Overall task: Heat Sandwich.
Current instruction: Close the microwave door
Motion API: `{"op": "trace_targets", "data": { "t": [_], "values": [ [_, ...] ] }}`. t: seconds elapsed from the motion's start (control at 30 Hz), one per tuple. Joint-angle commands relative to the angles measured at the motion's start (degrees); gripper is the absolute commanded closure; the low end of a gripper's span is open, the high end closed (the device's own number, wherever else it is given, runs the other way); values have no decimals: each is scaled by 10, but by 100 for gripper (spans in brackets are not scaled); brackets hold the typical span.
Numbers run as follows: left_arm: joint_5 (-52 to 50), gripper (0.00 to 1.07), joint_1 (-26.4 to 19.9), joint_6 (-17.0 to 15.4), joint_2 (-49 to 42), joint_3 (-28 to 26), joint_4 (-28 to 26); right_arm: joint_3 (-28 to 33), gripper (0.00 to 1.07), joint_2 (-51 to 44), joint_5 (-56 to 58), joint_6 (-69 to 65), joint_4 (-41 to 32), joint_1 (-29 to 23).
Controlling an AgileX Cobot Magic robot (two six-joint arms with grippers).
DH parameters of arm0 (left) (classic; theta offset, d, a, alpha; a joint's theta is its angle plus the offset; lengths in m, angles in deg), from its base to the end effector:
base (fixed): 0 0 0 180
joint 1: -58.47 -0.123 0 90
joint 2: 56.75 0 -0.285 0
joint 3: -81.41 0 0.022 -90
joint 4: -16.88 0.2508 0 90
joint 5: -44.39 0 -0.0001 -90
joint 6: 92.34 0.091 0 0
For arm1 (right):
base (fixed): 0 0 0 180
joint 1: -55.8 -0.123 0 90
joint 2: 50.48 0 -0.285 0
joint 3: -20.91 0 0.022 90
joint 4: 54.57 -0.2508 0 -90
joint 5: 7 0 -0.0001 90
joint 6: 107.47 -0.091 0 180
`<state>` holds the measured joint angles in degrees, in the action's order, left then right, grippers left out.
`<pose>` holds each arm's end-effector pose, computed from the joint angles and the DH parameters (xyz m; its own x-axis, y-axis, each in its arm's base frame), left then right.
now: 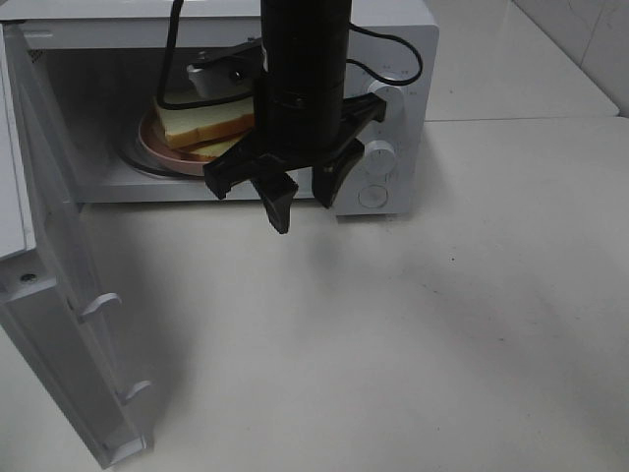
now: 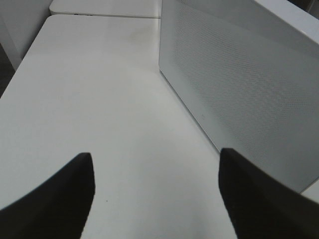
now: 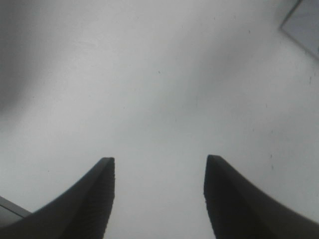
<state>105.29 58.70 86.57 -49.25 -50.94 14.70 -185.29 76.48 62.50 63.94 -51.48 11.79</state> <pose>-0.0076 -0.0030 0.2816 -0.4398 -0.0357 -0.8974 0.0174 0.9987 -0.0483 0.3176 0.3004 0.2359 -0.7926 -0.5842 -0.1747 -0.5892 0.8075 -0.0272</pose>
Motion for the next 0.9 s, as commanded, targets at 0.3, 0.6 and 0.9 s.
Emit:
{"op": "trace_targets", "data": {
  "t": [0.3, 0.6, 0.9],
  "values": [
    [3, 39, 4, 1, -13, 1, -1, 113, 53, -92, 4, -50, -2, 9],
    [3, 39, 4, 1, -13, 1, -1, 168, 53, -151, 17, -25, -2, 97],
    [3, 39, 4, 1, -13, 1, -1, 219, 53, -221, 17, 0, -3, 240]
  ]
}}
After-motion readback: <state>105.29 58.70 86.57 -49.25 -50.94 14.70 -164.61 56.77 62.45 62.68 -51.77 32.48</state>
